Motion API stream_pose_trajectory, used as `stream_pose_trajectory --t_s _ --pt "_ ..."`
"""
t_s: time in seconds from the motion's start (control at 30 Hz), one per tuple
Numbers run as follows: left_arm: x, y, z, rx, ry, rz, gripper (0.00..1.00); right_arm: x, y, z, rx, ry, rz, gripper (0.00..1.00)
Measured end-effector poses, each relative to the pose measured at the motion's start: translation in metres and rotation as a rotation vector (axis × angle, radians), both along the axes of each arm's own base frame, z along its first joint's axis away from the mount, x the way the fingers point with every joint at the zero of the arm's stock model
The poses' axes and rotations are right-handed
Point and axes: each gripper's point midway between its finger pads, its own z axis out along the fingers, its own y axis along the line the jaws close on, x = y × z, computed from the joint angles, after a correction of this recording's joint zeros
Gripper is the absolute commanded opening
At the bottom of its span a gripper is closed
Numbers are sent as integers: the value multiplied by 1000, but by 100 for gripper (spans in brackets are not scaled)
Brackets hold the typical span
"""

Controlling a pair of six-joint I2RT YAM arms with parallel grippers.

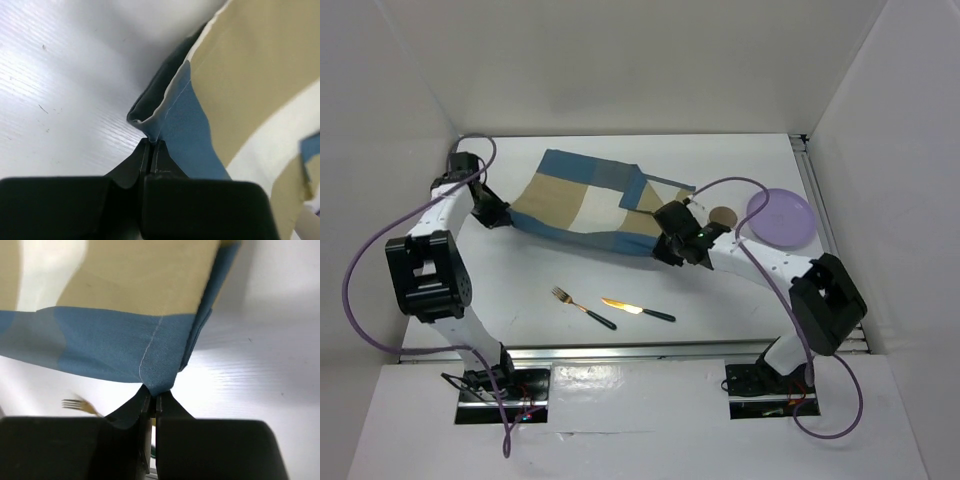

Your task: Set the dinner table for one person

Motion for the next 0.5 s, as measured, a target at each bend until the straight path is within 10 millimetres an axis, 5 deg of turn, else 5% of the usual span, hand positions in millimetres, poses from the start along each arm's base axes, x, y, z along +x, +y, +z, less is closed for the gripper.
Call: stream_pose_trajectory --t_s 0.3,0.5 --pt "10 0 106 28 -260 -25 0 19 5 79 -29 -193 141 0" --pt "2 -4 185 49 -427 -38 0 12 1 146 -15 -323 223 0"
